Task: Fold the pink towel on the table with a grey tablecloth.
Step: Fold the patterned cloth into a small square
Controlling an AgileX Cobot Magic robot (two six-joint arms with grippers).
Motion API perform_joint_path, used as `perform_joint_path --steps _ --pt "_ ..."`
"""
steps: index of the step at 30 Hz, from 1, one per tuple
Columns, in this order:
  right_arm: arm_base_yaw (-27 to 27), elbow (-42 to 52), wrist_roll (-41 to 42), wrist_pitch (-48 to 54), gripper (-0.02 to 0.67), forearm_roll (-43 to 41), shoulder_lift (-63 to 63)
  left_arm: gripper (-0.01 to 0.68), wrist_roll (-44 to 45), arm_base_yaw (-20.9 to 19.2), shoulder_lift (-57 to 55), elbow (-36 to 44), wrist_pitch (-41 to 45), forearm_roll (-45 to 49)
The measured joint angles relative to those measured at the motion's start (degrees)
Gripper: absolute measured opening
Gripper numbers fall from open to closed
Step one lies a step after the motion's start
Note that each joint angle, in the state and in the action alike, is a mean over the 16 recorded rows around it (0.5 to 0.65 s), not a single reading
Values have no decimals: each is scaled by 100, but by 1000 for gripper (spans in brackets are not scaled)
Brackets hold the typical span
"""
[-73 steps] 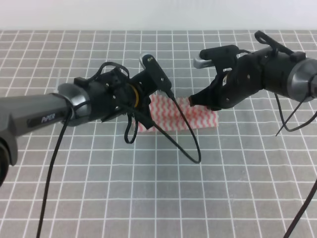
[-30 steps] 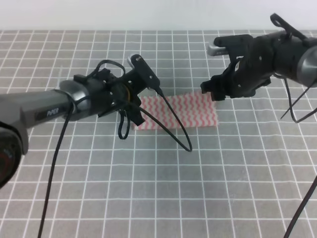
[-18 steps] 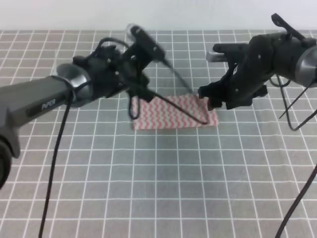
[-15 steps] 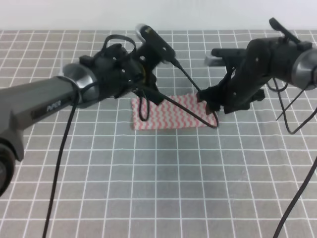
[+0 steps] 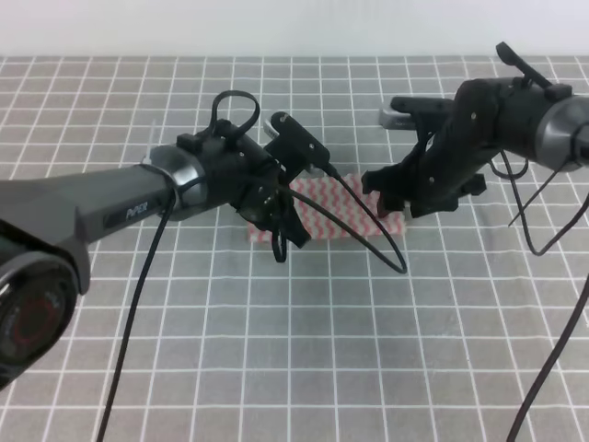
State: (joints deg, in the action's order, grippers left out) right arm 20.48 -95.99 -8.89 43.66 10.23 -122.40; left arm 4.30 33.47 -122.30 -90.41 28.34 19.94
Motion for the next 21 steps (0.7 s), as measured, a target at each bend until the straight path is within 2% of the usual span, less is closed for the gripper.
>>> perform_joint_path --steps 21 --pt "-3 -5 135 -166 12 278 -80 0 -3 0 -81 2 76 -2"
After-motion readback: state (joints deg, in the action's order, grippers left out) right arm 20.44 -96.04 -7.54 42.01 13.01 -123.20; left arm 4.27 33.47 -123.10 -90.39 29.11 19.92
